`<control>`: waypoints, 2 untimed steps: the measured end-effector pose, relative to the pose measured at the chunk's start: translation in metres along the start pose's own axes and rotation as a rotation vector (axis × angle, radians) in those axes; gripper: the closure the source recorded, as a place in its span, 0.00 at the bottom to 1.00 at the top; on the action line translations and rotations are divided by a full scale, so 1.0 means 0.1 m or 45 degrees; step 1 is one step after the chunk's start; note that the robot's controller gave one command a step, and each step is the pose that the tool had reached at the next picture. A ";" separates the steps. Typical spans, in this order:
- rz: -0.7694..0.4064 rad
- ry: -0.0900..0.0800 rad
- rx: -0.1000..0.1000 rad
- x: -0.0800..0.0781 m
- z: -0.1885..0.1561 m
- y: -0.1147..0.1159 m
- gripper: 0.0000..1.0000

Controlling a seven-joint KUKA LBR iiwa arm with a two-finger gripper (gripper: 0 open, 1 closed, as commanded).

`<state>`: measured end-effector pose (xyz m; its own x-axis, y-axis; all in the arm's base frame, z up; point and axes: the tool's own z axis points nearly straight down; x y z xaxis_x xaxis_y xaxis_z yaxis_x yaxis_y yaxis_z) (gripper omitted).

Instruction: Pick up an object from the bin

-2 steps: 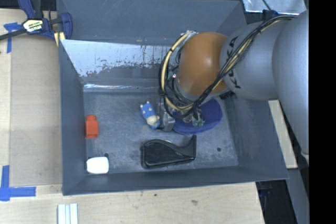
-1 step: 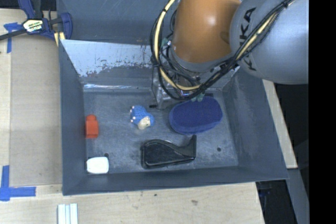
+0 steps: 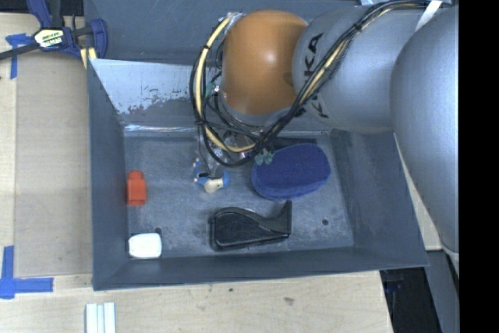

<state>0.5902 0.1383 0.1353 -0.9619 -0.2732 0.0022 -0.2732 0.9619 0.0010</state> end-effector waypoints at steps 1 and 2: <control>0.123 -0.003 0.005 0.24 0.08 -0.65 1.00; 0.799 -0.038 -0.003 0.92 0.59 -0.53 1.00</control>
Offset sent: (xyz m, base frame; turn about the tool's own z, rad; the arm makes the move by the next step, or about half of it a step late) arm -0.0058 -0.0645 -0.0078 0.0893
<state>0.5163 0.0620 0.0766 -0.9388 0.3436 -0.0248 0.3434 0.9391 0.0105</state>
